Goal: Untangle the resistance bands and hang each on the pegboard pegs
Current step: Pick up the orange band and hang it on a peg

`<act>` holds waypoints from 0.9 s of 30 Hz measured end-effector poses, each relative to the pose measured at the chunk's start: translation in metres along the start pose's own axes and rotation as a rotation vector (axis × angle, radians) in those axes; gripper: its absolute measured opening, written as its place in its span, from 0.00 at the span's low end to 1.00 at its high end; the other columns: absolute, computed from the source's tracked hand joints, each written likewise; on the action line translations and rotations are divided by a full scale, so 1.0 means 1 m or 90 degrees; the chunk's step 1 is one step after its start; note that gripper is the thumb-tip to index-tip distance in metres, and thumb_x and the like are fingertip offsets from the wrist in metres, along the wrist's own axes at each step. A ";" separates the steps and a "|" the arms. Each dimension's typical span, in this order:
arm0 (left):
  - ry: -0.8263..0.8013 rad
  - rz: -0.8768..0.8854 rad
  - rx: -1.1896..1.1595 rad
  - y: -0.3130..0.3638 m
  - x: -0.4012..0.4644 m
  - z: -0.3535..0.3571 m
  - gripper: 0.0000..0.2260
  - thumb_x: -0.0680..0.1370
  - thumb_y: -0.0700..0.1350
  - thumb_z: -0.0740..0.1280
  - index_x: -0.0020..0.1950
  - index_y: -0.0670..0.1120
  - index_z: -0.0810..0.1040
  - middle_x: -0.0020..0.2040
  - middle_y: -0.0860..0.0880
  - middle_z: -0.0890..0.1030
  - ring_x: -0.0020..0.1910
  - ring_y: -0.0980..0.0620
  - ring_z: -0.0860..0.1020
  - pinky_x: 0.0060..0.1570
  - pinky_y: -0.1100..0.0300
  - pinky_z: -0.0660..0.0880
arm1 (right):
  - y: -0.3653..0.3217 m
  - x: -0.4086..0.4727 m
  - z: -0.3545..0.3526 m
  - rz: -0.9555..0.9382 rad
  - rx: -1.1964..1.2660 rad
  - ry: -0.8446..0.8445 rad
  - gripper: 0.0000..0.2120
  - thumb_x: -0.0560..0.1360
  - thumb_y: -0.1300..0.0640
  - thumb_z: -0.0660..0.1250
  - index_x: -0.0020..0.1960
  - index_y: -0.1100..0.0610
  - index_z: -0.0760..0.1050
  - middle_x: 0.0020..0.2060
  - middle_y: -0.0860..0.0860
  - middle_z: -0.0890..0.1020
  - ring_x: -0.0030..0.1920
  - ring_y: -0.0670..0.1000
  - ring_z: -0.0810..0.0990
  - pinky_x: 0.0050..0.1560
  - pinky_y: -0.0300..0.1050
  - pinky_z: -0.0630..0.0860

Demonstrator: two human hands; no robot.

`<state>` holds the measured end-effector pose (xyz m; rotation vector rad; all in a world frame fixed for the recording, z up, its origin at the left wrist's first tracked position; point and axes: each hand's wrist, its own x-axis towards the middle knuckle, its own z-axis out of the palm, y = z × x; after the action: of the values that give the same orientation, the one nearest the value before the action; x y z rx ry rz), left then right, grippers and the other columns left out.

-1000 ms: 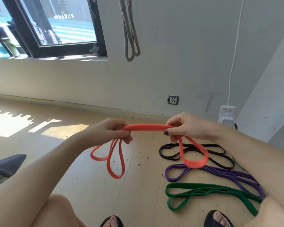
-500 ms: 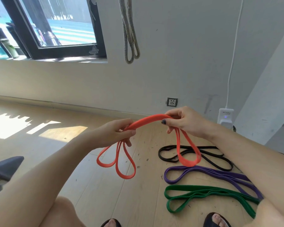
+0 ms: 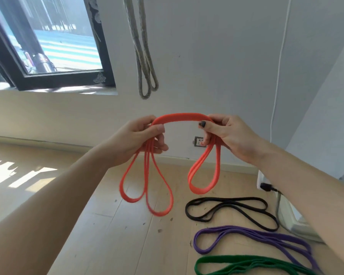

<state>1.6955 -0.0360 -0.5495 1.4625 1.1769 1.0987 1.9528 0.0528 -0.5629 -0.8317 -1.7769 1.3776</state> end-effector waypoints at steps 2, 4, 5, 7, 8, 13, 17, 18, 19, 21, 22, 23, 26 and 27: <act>0.009 0.025 0.009 0.011 0.031 -0.009 0.10 0.79 0.48 0.65 0.52 0.41 0.75 0.37 0.46 0.78 0.34 0.48 0.81 0.38 0.58 0.80 | -0.008 0.025 -0.008 -0.021 0.025 0.027 0.10 0.79 0.53 0.69 0.51 0.60 0.81 0.36 0.59 0.77 0.37 0.54 0.81 0.48 0.52 0.80; 0.018 0.051 0.025 0.027 0.064 -0.020 0.09 0.81 0.47 0.65 0.52 0.41 0.74 0.35 0.47 0.74 0.30 0.51 0.74 0.32 0.62 0.73 | -0.022 0.054 -0.019 -0.049 0.039 0.047 0.07 0.81 0.56 0.68 0.50 0.60 0.81 0.34 0.56 0.74 0.34 0.51 0.78 0.51 0.56 0.83; 0.025 0.058 0.028 0.037 0.079 -0.024 0.08 0.82 0.46 0.64 0.52 0.41 0.74 0.35 0.48 0.73 0.29 0.52 0.70 0.31 0.63 0.70 | -0.033 0.067 -0.024 -0.059 0.038 0.058 0.07 0.81 0.56 0.68 0.50 0.59 0.81 0.33 0.54 0.74 0.34 0.50 0.78 0.53 0.56 0.83; 0.040 0.063 0.036 0.065 0.107 -0.034 0.08 0.84 0.43 0.63 0.53 0.37 0.74 0.34 0.49 0.73 0.28 0.53 0.66 0.30 0.63 0.66 | -0.059 0.093 -0.036 -0.073 0.042 0.080 0.06 0.82 0.56 0.67 0.49 0.57 0.81 0.31 0.51 0.75 0.33 0.49 0.78 0.55 0.54 0.83; 0.047 0.065 0.040 0.083 0.119 -0.039 0.10 0.85 0.42 0.62 0.55 0.35 0.73 0.34 0.49 0.72 0.29 0.53 0.65 0.31 0.63 0.65 | -0.076 0.105 -0.041 -0.076 0.052 0.092 0.06 0.82 0.57 0.67 0.48 0.56 0.81 0.31 0.50 0.75 0.33 0.49 0.77 0.55 0.53 0.83; 0.065 0.082 0.033 0.200 0.171 -0.065 0.05 0.85 0.41 0.61 0.54 0.41 0.74 0.33 0.50 0.69 0.29 0.53 0.62 0.31 0.61 0.62 | -0.186 0.159 -0.070 -0.086 0.072 0.144 0.07 0.82 0.57 0.67 0.49 0.60 0.80 0.30 0.50 0.75 0.34 0.51 0.76 0.49 0.49 0.82; 0.063 0.101 0.048 0.309 0.210 -0.091 0.05 0.85 0.42 0.62 0.53 0.41 0.75 0.34 0.51 0.69 0.29 0.55 0.63 0.30 0.64 0.64 | -0.291 0.198 -0.100 -0.100 0.083 0.137 0.07 0.82 0.56 0.67 0.50 0.58 0.81 0.31 0.50 0.76 0.35 0.50 0.77 0.51 0.51 0.83; 0.062 0.100 0.058 0.334 0.219 -0.096 0.06 0.85 0.42 0.62 0.53 0.41 0.75 0.35 0.50 0.70 0.29 0.55 0.64 0.31 0.63 0.64 | -0.315 0.206 -0.107 -0.103 0.084 0.137 0.06 0.82 0.56 0.67 0.51 0.57 0.81 0.32 0.50 0.76 0.35 0.50 0.77 0.51 0.51 0.83; 0.064 0.100 0.069 0.359 0.227 -0.101 0.06 0.85 0.43 0.62 0.53 0.41 0.76 0.35 0.50 0.70 0.29 0.55 0.65 0.31 0.63 0.65 | -0.338 0.214 -0.114 -0.106 0.080 0.138 0.07 0.82 0.56 0.67 0.52 0.58 0.81 0.32 0.50 0.76 0.35 0.50 0.78 0.52 0.51 0.83; 0.065 0.102 0.098 0.404 0.241 -0.108 0.07 0.85 0.43 0.62 0.54 0.41 0.76 0.36 0.49 0.73 0.30 0.54 0.68 0.33 0.61 0.68 | -0.380 0.228 -0.127 -0.106 0.067 0.142 0.09 0.82 0.55 0.66 0.54 0.60 0.81 0.33 0.50 0.76 0.36 0.50 0.79 0.53 0.52 0.83; 0.063 0.104 0.117 0.426 0.248 -0.111 0.07 0.85 0.44 0.62 0.54 0.41 0.77 0.37 0.49 0.74 0.31 0.53 0.71 0.35 0.59 0.71 | -0.400 0.234 -0.134 -0.104 0.061 0.147 0.09 0.82 0.55 0.66 0.55 0.60 0.81 0.33 0.51 0.77 0.37 0.51 0.79 0.53 0.53 0.83; 0.060 0.104 0.134 0.447 0.255 -0.114 0.07 0.85 0.44 0.62 0.54 0.42 0.77 0.38 0.49 0.76 0.33 0.52 0.74 0.37 0.58 0.74 | -0.418 0.239 -0.140 -0.103 0.057 0.153 0.09 0.83 0.55 0.66 0.55 0.59 0.82 0.33 0.51 0.77 0.37 0.52 0.80 0.53 0.53 0.83; 0.054 0.092 0.149 0.501 0.275 -0.121 0.07 0.85 0.43 0.61 0.54 0.43 0.78 0.41 0.48 0.79 0.40 0.49 0.80 0.46 0.57 0.80 | -0.467 0.255 -0.158 -0.096 0.059 0.164 0.08 0.83 0.54 0.66 0.54 0.56 0.82 0.33 0.51 0.77 0.39 0.52 0.80 0.54 0.54 0.83; 0.053 0.084 0.152 0.515 0.282 -0.124 0.07 0.85 0.43 0.62 0.54 0.43 0.78 0.42 0.48 0.80 0.43 0.48 0.82 0.50 0.54 0.81 | -0.480 0.261 -0.163 -0.095 0.057 0.167 0.08 0.83 0.54 0.66 0.54 0.55 0.82 0.34 0.51 0.77 0.39 0.52 0.80 0.54 0.53 0.83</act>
<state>1.6940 0.2014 0.0013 1.7118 1.3216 1.1475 1.9264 0.2488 -0.0280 -0.7760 -1.5316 1.1833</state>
